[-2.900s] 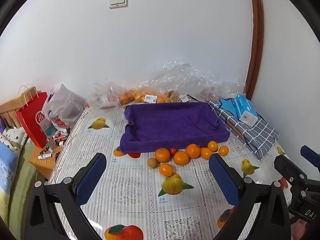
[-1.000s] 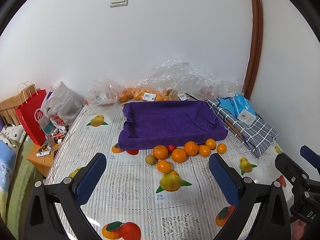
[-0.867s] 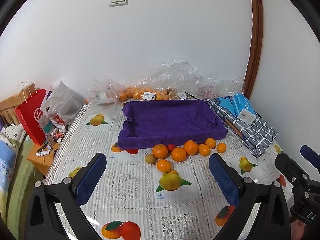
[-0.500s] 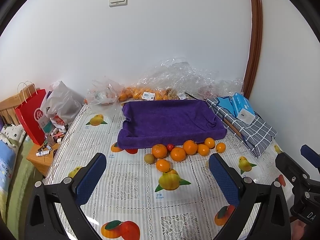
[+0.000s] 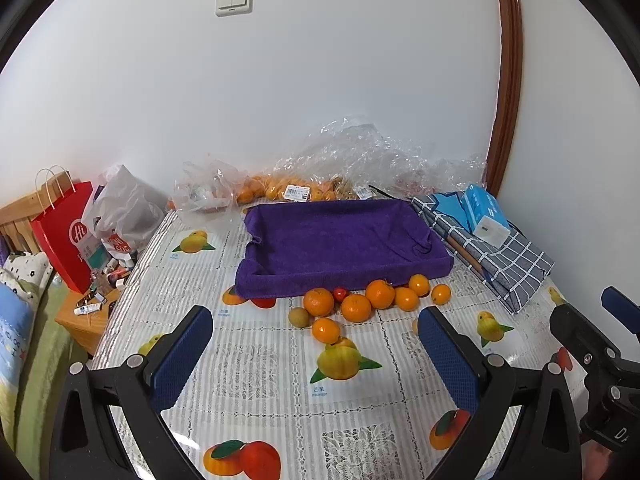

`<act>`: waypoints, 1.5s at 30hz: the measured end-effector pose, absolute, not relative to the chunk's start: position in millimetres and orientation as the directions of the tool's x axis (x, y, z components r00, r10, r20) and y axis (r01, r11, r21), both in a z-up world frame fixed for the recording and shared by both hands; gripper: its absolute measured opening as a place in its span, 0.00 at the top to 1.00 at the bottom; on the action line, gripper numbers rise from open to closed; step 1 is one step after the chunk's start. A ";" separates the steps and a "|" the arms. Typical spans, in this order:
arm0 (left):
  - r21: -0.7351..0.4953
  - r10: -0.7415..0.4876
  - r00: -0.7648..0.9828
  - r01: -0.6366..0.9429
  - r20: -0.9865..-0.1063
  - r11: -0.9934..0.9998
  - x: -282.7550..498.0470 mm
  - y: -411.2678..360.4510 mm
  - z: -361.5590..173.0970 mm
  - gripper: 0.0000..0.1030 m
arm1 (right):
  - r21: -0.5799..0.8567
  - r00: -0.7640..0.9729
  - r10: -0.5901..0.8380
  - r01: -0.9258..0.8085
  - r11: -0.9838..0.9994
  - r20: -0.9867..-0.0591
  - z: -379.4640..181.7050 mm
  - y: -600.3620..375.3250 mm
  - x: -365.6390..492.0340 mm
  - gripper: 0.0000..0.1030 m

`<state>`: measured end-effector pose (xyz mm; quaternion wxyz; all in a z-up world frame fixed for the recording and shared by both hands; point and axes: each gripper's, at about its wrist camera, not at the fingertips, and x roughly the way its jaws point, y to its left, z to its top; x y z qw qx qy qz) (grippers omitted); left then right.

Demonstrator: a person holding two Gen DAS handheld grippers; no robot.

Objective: Organize fruits

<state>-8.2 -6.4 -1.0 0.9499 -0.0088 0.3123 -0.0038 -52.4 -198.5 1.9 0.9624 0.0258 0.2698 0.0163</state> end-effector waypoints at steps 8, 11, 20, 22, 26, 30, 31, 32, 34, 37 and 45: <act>-0.003 0.010 0.802 -0.015 -0.597 1.000 -6.2 -7.7 -0.9 0.00 | 0.057 0.853 0.048 -0.021 0.998 -0.519 0.2 -197.8 -53.7 0.02; 0.012 0.023 0.801 -0.020 -0.598 1.000 -5.7 -8.8 -1.0 0.00 | 0.062 0.854 0.055 -0.027 0.998 -0.518 0.0 -197.7 -54.2 0.02; 0.021 0.052 0.798 -0.049 -0.600 0.999 -2.4 -3.1 -11.1 0.00 | 0.094 0.846 0.086 -0.042 0.995 -0.526 -11.9 -203.3 -45.5 0.02; 0.010 0.046 0.799 -0.049 -0.599 0.999 -0.2 -1.2 -15.5 0.00 | 0.094 0.841 0.083 -0.038 0.995 -0.535 -17.2 -204.8 -40.9 0.02; -0.003 0.029 0.793 -0.039 -0.608 0.999 7.7 0.8 -27.9 0.00 | 0.086 0.831 0.068 -0.024 0.996 -0.552 -30.7 -209.3 -30.5 0.02; -0.006 0.011 0.788 -0.018 -0.615 1.000 17.5 1.6 -43.5 0.00 | 0.067 0.822 0.034 0.005 0.998 -0.569 -45.6 -214.2 -18.2 0.02; -0.004 0.012 0.788 -0.019 -0.616 1.000 20.0 2.1 -47.4 0.00 | 0.062 0.817 0.024 0.014 0.998 -0.577 -51.6 -216.0 -13.3 0.02; -0.002 0.015 0.781 -0.021 -0.624 1.000 24.0 3.1 -53.6 0.00 | 0.059 0.812 0.017 0.021 0.998 -0.584 -56.3 -217.5 -10.1 0.02; -0.007 0.010 0.766 -0.019 -0.643 1.000 30.8 5.6 -63.9 0.00 | 0.047 0.795 -0.004 0.041 0.998 -0.606 -68.5 -220.1 -1.0 0.02; -0.016 -0.004 0.750 -0.009 -0.661 1.000 39.2 8.1 -75.6 0.00 | 0.052 0.774 -0.013 0.060 0.997 -0.633 -84.8 -224.7 11.0 0.02; 0.015 0.014 0.732 -0.005 -0.681 1.000 55.8 16.9 -95.3 0.01 | 0.054 0.756 0.010 0.034 0.998 -0.655 -104.6 -219.6 31.6 0.08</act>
